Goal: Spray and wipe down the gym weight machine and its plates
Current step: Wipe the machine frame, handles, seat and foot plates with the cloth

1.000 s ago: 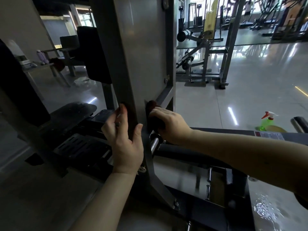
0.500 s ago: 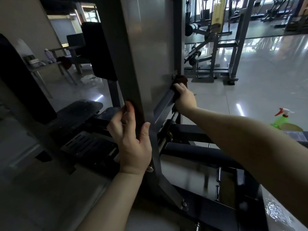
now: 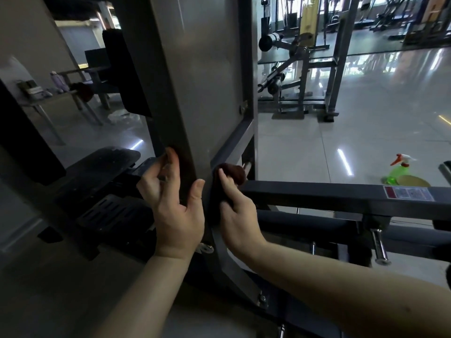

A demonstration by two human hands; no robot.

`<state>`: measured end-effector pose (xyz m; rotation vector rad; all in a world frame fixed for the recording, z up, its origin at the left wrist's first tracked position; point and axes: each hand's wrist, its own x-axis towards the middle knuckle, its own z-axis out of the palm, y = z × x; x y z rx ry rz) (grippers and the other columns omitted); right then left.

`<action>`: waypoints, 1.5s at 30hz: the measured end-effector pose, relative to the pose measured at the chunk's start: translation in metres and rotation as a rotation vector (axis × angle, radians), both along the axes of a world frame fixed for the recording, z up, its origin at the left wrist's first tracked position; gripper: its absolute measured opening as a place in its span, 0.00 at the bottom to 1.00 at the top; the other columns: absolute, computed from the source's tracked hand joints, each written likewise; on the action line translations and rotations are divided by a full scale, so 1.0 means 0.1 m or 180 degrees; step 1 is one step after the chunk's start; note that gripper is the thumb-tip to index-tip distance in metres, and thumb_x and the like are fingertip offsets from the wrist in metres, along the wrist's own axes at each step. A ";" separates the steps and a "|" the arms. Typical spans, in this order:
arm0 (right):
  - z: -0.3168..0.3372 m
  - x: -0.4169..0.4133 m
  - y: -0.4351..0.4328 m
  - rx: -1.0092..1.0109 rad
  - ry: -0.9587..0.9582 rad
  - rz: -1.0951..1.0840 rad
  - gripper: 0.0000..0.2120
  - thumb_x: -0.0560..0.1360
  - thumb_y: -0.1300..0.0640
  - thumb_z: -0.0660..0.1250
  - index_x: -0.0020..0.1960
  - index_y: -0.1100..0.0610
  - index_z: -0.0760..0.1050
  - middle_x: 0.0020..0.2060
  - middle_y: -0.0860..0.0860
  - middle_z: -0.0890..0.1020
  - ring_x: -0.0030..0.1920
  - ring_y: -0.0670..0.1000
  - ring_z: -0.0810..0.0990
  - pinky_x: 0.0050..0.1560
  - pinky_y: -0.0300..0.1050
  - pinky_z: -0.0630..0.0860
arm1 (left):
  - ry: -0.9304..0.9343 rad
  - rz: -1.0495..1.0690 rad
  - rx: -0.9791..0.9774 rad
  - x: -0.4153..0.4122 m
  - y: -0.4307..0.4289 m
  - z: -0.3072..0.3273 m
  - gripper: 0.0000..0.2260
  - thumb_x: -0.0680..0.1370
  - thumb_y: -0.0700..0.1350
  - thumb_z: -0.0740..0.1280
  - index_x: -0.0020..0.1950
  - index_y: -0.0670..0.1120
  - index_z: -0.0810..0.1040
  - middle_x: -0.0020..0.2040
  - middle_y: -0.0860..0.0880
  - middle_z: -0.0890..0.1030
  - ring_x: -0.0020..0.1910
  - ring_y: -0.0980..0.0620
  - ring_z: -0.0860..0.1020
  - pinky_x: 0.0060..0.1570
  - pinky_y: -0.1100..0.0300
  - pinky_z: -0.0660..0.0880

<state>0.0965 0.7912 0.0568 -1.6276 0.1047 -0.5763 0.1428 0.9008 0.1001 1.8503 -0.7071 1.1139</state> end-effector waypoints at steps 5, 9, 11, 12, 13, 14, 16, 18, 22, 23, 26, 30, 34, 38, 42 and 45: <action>0.27 0.69 -0.46 0.0107 0.0173 -0.0504 0.24 0.86 0.58 0.55 0.81 0.49 0.61 0.82 0.52 0.58 0.82 0.49 0.54 0.82 0.54 0.50 | 0.0031 -0.0026 -0.0009 0.01 -0.05 -0.02 0.29 0.77 0.40 0.72 0.75 0.32 0.68 0.67 0.32 0.70 0.67 0.47 0.65 0.72 0.62 0.61; 0.48 1.59 -1.15 0.0227 0.0481 -0.0989 0.28 0.85 0.53 0.54 0.83 0.50 0.52 0.82 0.55 0.58 0.80 0.56 0.58 0.80 0.55 0.53 | 0.0045 -0.0098 0.0047 0.01 -0.03 -0.02 0.29 0.76 0.40 0.72 0.75 0.32 0.67 0.67 0.32 0.69 0.68 0.42 0.67 0.72 0.60 0.61; 0.54 1.92 -1.50 0.0382 0.0623 -0.1099 0.29 0.85 0.54 0.53 0.84 0.54 0.47 0.81 0.59 0.57 0.80 0.58 0.58 0.79 0.51 0.54 | 0.0054 -0.0103 0.0069 0.02 -0.02 -0.02 0.29 0.77 0.42 0.71 0.75 0.33 0.67 0.66 0.32 0.69 0.67 0.40 0.68 0.72 0.59 0.62; 0.55 2.04 -1.64 0.0436 0.0687 -0.1121 0.29 0.86 0.54 0.53 0.84 0.56 0.47 0.81 0.60 0.58 0.80 0.59 0.58 0.78 0.49 0.55 | 0.0040 -0.0108 0.0076 0.04 -0.02 -0.02 0.29 0.78 0.43 0.71 0.76 0.34 0.67 0.66 0.33 0.69 0.67 0.41 0.68 0.72 0.59 0.62; 0.56 2.10 -1.72 0.0469 0.0746 -0.1103 0.29 0.86 0.55 0.53 0.84 0.56 0.48 0.80 0.61 0.59 0.79 0.60 0.60 0.77 0.48 0.56 | 0.0021 -0.0111 0.0089 0.06 -0.02 -0.02 0.29 0.78 0.44 0.70 0.76 0.34 0.67 0.66 0.33 0.70 0.67 0.41 0.68 0.72 0.59 0.62; 0.57 2.11 -1.76 0.0461 0.0760 -0.1069 0.28 0.86 0.54 0.52 0.84 0.56 0.49 0.80 0.60 0.61 0.79 0.60 0.61 0.76 0.47 0.57 | -0.0002 -0.0115 0.0100 0.08 -0.01 -0.03 0.30 0.77 0.44 0.69 0.75 0.33 0.67 0.66 0.33 0.70 0.67 0.42 0.68 0.72 0.60 0.61; 0.53 2.11 -1.76 0.0421 0.0766 -0.1056 0.27 0.86 0.53 0.51 0.84 0.55 0.50 0.80 0.58 0.61 0.78 0.58 0.61 0.74 0.46 0.57 | -0.0028 -0.0142 0.0103 0.09 0.00 -0.02 0.30 0.77 0.45 0.69 0.75 0.33 0.67 0.65 0.33 0.70 0.67 0.46 0.67 0.72 0.62 0.61; 0.49 2.10 -1.74 0.0379 0.0850 -0.1010 0.25 0.87 0.54 0.48 0.82 0.58 0.55 0.81 0.55 0.60 0.79 0.58 0.61 0.73 0.45 0.57 | -0.0041 -0.0147 0.0112 0.10 0.01 -0.02 0.30 0.77 0.45 0.69 0.75 0.33 0.67 0.65 0.33 0.70 0.66 0.49 0.66 0.71 0.62 0.61; 0.48 1.92 -1.49 0.0583 0.0907 -0.1075 0.24 0.87 0.54 0.48 0.78 0.66 0.61 0.76 0.62 0.67 0.75 0.63 0.67 0.73 0.54 0.66 | -0.0075 -0.0148 0.0134 0.11 0.03 -0.03 0.30 0.76 0.40 0.73 0.74 0.31 0.68 0.65 0.33 0.70 0.65 0.50 0.66 0.70 0.61 0.62; 0.49 1.82 -1.36 0.0566 0.0922 -0.1052 0.23 0.87 0.55 0.47 0.78 0.66 0.60 0.75 0.63 0.68 0.74 0.63 0.68 0.73 0.55 0.66 | -0.0073 -0.0149 0.0127 0.10 0.04 -0.02 0.30 0.75 0.40 0.73 0.74 0.31 0.68 0.65 0.33 0.70 0.66 0.51 0.66 0.70 0.62 0.62; 0.45 1.46 -0.95 0.0570 0.0989 -0.0923 0.25 0.87 0.53 0.48 0.82 0.55 0.53 0.76 0.60 0.66 0.75 0.61 0.66 0.76 0.56 0.61 | -0.0044 -0.0113 0.0125 0.07 0.05 -0.01 0.30 0.76 0.41 0.73 0.75 0.33 0.69 0.65 0.33 0.71 0.66 0.50 0.65 0.71 0.62 0.60; 0.45 0.80 -0.43 0.0451 0.0836 -0.0552 0.28 0.86 0.49 0.53 0.84 0.46 0.49 0.81 0.56 0.59 0.79 0.59 0.59 0.79 0.58 0.57 | 0.0085 -0.0081 0.0119 0.01 0.05 0.04 0.29 0.77 0.44 0.73 0.75 0.35 0.70 0.65 0.35 0.72 0.65 0.51 0.65 0.70 0.67 0.59; 0.43 0.13 -0.01 0.0930 0.0625 0.0191 0.25 0.86 0.54 0.57 0.82 0.45 0.57 0.82 0.48 0.53 0.82 0.53 0.51 0.81 0.56 0.50 | 0.0232 -0.0096 0.0113 -0.04 0.07 0.04 0.29 0.78 0.44 0.73 0.77 0.38 0.69 0.67 0.36 0.71 0.65 0.51 0.65 0.69 0.72 0.59; 0.27 -0.16 0.16 0.1462 0.0388 0.0565 0.26 0.81 0.54 0.62 0.77 0.41 0.66 0.80 0.48 0.63 0.79 0.54 0.63 0.77 0.61 0.63 | 0.0482 -0.0274 0.0065 -0.06 0.10 0.04 0.29 0.80 0.42 0.70 0.79 0.44 0.65 0.71 0.39 0.68 0.70 0.56 0.61 0.69 0.76 0.58; 0.54 -0.06 0.14 0.0814 0.0025 0.0025 0.25 0.82 0.61 0.59 0.78 0.47 0.67 0.74 0.51 0.72 0.73 0.52 0.72 0.74 0.57 0.71 | 0.0630 -0.0325 0.0143 -0.05 0.17 0.09 0.30 0.80 0.45 0.69 0.80 0.50 0.64 0.73 0.43 0.66 0.72 0.50 0.65 0.71 0.67 0.63; 0.52 -0.01 0.15 0.0299 -0.0097 -0.0148 0.29 0.81 0.62 0.57 0.79 0.44 0.64 0.75 0.50 0.69 0.75 0.49 0.68 0.76 0.56 0.68 | 0.0599 -0.0376 0.0185 -0.04 0.21 0.09 0.29 0.79 0.44 0.71 0.79 0.50 0.66 0.73 0.44 0.66 0.71 0.46 0.69 0.71 0.62 0.67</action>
